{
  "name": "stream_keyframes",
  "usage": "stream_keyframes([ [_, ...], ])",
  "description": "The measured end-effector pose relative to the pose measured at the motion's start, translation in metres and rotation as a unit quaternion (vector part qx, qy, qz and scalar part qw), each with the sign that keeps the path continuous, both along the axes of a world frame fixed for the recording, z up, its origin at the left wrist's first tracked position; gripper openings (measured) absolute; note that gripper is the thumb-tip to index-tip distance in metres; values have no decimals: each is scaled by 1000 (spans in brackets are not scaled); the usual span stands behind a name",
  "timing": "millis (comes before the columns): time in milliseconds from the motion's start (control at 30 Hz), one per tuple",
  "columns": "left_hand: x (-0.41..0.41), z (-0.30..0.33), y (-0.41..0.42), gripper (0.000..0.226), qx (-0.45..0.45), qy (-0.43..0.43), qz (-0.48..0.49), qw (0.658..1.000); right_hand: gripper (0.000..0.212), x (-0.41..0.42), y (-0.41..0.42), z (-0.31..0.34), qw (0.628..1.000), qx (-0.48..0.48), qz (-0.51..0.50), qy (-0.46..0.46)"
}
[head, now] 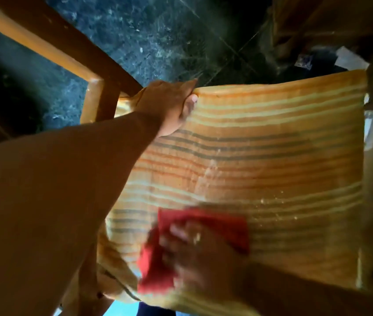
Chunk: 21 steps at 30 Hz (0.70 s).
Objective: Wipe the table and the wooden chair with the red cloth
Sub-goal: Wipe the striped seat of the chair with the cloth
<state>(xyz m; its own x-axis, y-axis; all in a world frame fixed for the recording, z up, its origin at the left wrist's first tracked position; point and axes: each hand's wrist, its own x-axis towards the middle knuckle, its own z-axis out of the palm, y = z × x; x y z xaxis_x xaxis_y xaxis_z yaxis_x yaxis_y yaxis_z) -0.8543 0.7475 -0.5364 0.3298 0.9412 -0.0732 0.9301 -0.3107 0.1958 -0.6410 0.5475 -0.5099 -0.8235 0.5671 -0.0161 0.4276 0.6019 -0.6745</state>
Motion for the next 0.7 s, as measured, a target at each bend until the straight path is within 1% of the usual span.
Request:
stream_keyframes([
  [33, 1, 0, 0, 52, 1, -5, -4, 1000, 32, 2, -28, 8, 985, -147, -19, 88],
  [67, 2, -1, 0, 52, 1, -8, -5, 1000, 33, 5, -55, 10, 938, -296, -28, 179],
  [100, 2, -2, 1, 52, 2, -8, -2, 1000, 30, 10, -72, 14, 938, -305, 12, 162],
  [133, 2, -1, 2, 53, -4, -7, 3, 1000, 30, 17, -75, 30, 980, -172, 49, 90],
  [167, 1, 1, 1, 53, -15, -8, 11, 1000, 30, 23, -67, 29, 990, 11, 133, 35],
  [200, 1, 5, 0, 53, -27, -10, 19, 999, 31, 25, -56, 39, 984, -25, 172, -47],
  [233, 2, 10, -2, 54, -37, -18, 27, 999, 31, 32, -41, 51, 989, -58, 97, -96],
  [267, 4, 15, -2, 54, -46, -31, 31, 998, 33, 43, -28, 59, 993, -64, 39, -90],
  [300, 8, 20, -2, 55, -50, -51, 25, 997, 34, 49, -10, 74, 995, -81, -21, -62],
  [333, 15, 24, 1, 55, -52, -76, 8, 996, 33, 62, 8, 83, 996, -67, -57, -34],
  [367, 24, 28, 5, 54, -53, -103, -12, 993, 29, 76, 27, 90, 994, -55, -89, -44],
  [400, 32, 30, 12, 49, -58, -132, -21, 989, 26, 90, 47, 96, 990, -13, -128, -57],
  [433, 37, 30, 18, 43, -68, -169, -10, 983, 23, 97, 67, 105, 978, -23, -204, -45],
  [467, 41, 28, 24, 38, -84, -212, 18, 973, 21, 100, 89, 108, 965, -16, -258, -53],
  [500, 42, 23, 28, 34, -97, -257, 56, 960, 26, 98, 109, 106, 957, -4, -285, -56],
  [567, 43, 11, 35, 29, -105, -312, 129, 935, 39, 89, 141, 83, 956, 56, -278, -78],
  [600, 42, 6, 37, 27, -101, -316, 142, 932, 44, 78, 154, 66, 949, 79, -286, -105],
  [633, 41, 0, 39, 27, -97, -315, 140, 934, 47, 61, 161, 49, 932, 63, -328, -141],
  [667, 40, -3, 40, 26, -100, -312, 131, 936, 49, 42, 161, 31, 921, 59, -341, -181],
  [700, 39, -6, 42, 26, -104, -317, 118, 935, 49, 17, 153, 20, 920, 56, -338, -189],
])
